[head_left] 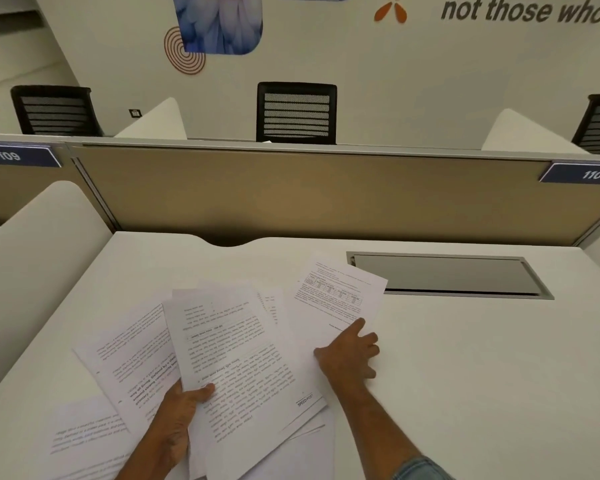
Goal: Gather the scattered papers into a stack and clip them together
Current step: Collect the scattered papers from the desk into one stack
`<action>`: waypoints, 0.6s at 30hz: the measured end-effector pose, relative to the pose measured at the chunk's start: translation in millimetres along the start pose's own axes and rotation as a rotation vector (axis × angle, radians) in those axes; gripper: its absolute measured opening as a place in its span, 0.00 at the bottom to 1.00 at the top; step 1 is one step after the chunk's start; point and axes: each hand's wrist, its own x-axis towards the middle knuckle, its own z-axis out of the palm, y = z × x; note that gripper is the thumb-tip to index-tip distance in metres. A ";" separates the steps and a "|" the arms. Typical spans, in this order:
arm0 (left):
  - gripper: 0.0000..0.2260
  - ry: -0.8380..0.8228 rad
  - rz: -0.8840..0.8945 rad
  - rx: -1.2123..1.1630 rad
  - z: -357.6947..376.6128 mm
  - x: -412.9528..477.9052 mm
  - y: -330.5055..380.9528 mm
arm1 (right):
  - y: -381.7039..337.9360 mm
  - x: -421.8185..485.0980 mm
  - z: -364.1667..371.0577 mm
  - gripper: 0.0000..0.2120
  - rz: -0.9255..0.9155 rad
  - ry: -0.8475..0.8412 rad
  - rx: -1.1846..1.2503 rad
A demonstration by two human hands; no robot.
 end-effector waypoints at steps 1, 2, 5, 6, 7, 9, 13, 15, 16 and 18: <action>0.19 0.004 -0.008 -0.001 0.5 -0.4 0.6 | -1.5 -0.6 4.1 0.54 -0.003 0.014 -0.036; 0.18 0.005 -0.019 -0.005 0.3 -0.4 1.0 | -2.5 -0.3 6.9 0.54 0.000 0.022 -0.054; 0.18 0.016 -0.048 -0.028 -1.3 -0.4 1.3 | -3.9 2.4 7.9 0.54 0.015 0.027 -0.049; 0.18 0.014 -0.057 -0.037 -1.9 -0.4 0.7 | -3.8 2.9 6.9 0.54 0.023 0.037 -0.052; 0.18 0.008 -0.067 -0.041 -2.3 -1.0 0.7 | -3.4 3.3 6.5 0.54 0.030 0.047 -0.057; 0.17 -0.006 -0.076 -0.052 -2.9 -1.2 1.1 | -2.9 3.1 7.2 0.53 0.034 0.053 -0.051; 0.16 -0.036 -0.075 -0.069 -4.0 -4.4 4.3 | 5.3 5.1 8.0 0.45 0.014 0.084 0.093; 0.16 -0.060 -0.069 -0.096 -7.4 -7.4 6.5 | 18.3 13.5 6.5 0.38 -0.006 0.105 0.230; 0.16 -0.070 -0.076 -0.121 -10.7 -8.6 7.7 | 25.8 16.9 3.6 0.34 -0.017 0.107 0.303; 0.16 -0.120 -0.089 -0.182 -18.8 -12.3 11.5 | 38.7 22.1 -7.7 0.21 -0.072 0.088 0.438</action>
